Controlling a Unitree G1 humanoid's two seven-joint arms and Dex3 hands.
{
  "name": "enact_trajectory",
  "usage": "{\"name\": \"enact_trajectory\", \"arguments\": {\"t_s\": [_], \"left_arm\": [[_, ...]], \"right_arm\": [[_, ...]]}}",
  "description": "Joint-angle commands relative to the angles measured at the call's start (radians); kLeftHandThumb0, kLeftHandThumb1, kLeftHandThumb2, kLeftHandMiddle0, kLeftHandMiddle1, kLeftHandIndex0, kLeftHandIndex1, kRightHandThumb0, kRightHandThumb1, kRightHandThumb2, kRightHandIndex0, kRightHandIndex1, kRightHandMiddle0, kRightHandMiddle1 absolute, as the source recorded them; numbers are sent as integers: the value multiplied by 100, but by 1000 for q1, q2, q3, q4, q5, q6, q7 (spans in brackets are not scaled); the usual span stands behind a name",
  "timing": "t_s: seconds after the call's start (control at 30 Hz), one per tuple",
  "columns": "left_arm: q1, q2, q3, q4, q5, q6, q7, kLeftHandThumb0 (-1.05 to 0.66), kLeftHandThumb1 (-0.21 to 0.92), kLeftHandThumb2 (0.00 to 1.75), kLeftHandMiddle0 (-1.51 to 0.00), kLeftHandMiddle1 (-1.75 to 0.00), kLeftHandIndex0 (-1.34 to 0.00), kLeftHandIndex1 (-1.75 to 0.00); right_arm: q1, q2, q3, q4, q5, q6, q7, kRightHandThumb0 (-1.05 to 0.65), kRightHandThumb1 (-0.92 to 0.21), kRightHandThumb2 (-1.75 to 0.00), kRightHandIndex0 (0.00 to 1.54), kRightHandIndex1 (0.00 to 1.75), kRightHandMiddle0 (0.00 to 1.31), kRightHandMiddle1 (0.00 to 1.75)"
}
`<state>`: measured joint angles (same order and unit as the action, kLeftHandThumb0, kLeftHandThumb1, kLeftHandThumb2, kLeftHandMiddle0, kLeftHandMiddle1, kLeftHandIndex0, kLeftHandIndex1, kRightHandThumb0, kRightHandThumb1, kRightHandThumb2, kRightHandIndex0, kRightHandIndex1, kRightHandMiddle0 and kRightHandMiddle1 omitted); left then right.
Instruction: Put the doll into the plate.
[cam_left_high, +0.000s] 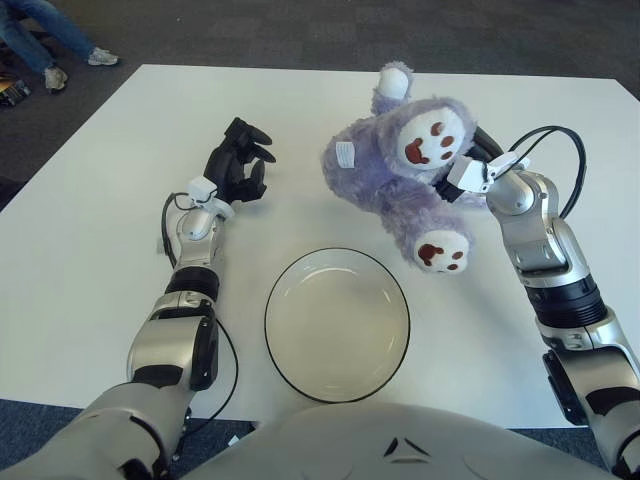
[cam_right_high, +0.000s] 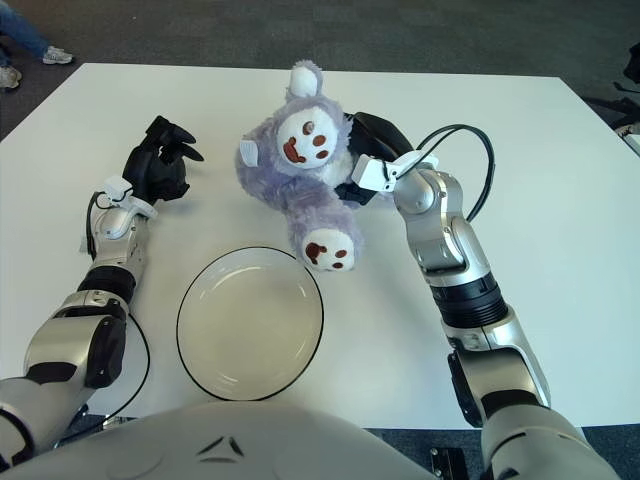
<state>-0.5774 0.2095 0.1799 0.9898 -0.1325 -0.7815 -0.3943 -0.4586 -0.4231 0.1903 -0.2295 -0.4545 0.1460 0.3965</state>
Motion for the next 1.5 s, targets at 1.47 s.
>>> {"name": "enact_trajectory", "arguments": {"t_s": [1.47], "left_arm": [[-32,-20,-30,55,57,288,91,-1,64,94,-28,-175,-26,-175]], "right_arm": [[132,38,62,-345,147,87,183,54,-14,-153,75,175,97,175]]}}
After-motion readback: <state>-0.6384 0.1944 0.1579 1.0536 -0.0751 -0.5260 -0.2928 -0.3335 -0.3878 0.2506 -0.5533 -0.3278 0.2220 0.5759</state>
